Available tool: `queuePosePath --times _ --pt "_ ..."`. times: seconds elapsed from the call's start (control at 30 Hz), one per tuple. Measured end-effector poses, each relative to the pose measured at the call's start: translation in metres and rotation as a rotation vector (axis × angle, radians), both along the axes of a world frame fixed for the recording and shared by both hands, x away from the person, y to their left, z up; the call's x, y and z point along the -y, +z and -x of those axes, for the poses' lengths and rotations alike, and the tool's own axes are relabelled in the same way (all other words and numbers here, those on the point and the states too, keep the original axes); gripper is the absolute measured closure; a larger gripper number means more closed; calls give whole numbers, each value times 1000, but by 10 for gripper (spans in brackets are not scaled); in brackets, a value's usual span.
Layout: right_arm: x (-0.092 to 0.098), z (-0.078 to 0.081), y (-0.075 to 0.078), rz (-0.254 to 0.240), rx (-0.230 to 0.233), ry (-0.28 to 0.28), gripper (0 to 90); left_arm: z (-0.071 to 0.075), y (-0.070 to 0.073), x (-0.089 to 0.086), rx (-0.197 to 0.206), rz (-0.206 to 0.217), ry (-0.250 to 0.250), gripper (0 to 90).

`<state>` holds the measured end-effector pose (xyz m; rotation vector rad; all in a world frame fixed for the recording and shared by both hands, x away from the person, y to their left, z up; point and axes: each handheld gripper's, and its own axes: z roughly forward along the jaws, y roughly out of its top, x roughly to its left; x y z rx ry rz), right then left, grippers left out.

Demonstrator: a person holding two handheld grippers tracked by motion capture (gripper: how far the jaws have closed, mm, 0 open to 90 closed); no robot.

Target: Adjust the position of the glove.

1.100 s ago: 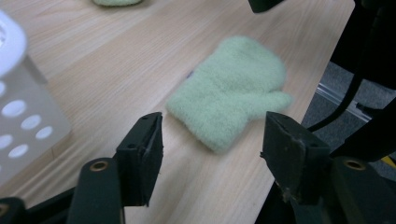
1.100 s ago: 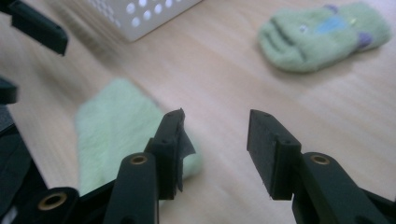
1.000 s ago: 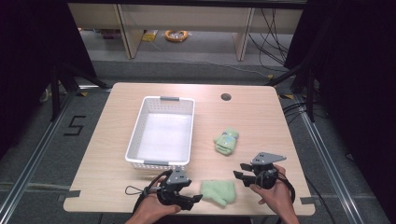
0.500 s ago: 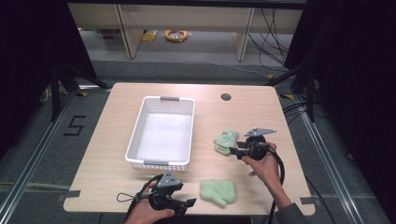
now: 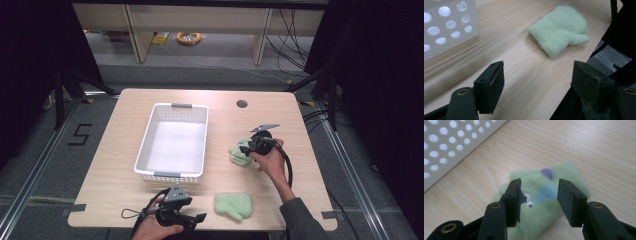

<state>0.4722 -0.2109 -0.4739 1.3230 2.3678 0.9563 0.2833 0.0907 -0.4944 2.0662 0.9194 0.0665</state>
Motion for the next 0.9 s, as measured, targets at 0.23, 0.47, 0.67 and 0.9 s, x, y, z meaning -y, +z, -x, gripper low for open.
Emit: queuePosePath --times 0.23,0.47,0.67,0.9 --pt "-5 -8 -12 40 -37 -7 556 0 1 0 9 11 -12 259" --pt "-6 -7 -18 22 -34 -17 599 -1 0 -1 11 -11 -9 259" --pt "0 -8 -21 39 -36 21 722 -1 -1 -2 9 -21 -24 260" --pt "7 -11 -25 14 4 78 839 -1 0 0 -3 10 -3 264"
